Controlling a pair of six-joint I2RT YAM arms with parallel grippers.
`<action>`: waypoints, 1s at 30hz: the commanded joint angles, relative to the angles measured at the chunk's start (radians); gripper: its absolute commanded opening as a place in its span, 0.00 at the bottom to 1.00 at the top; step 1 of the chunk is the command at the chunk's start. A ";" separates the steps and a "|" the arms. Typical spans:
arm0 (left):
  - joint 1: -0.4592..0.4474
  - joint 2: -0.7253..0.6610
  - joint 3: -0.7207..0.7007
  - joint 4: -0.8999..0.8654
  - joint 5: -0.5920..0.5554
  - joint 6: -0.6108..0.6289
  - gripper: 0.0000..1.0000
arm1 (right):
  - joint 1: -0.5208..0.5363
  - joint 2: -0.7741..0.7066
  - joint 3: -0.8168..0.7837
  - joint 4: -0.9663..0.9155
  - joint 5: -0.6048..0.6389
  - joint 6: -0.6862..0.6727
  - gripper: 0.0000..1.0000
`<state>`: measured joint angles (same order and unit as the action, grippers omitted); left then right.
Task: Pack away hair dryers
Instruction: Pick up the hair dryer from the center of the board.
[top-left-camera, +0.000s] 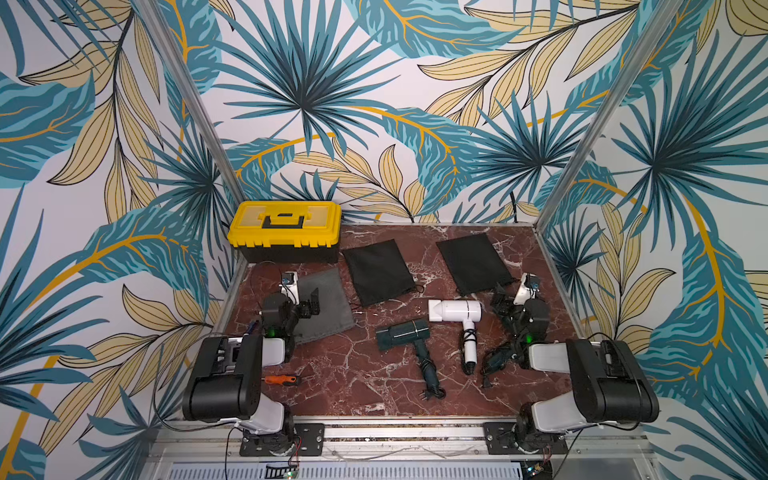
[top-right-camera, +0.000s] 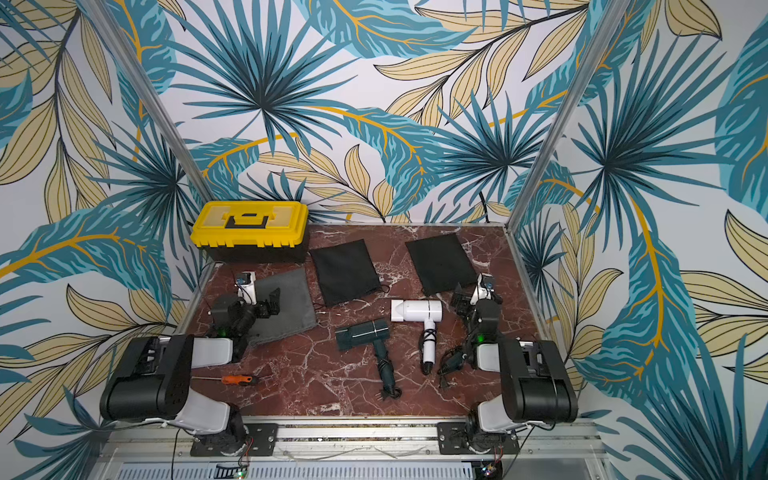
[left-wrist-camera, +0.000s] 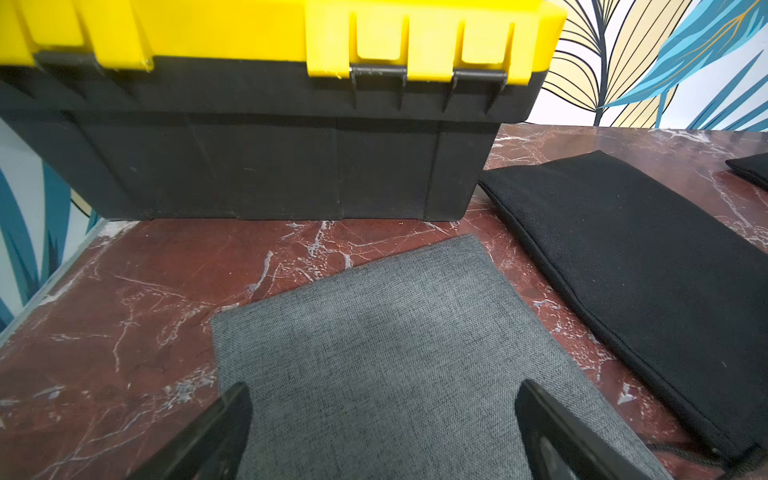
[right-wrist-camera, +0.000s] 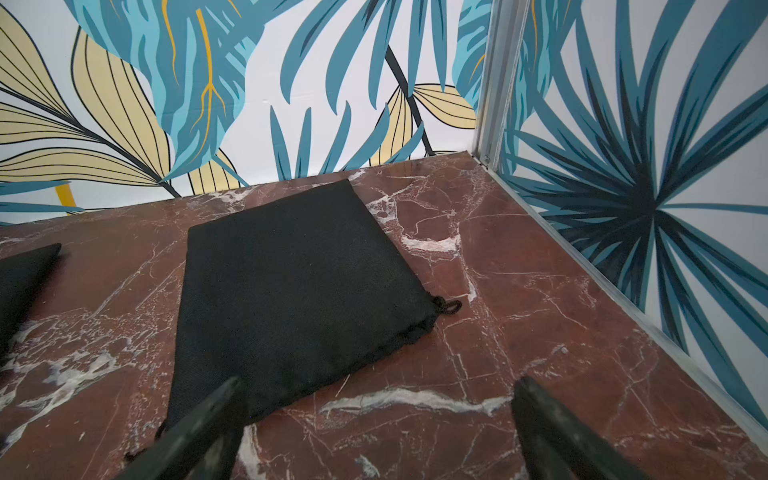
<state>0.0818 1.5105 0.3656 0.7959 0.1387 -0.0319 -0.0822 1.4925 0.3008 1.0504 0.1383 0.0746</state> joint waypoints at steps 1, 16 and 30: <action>-0.004 0.007 0.045 0.020 -0.001 0.007 0.99 | 0.007 0.008 -0.016 0.027 0.010 0.011 0.99; -0.004 0.006 0.045 0.019 -0.001 0.008 1.00 | 0.010 0.007 0.004 -0.015 0.018 0.007 0.99; -0.004 0.007 0.044 0.019 -0.002 0.008 1.00 | 0.010 0.007 0.001 -0.009 0.015 0.005 0.99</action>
<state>0.0818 1.5105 0.3656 0.7963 0.1383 -0.0319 -0.0784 1.4925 0.3012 1.0458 0.1425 0.0746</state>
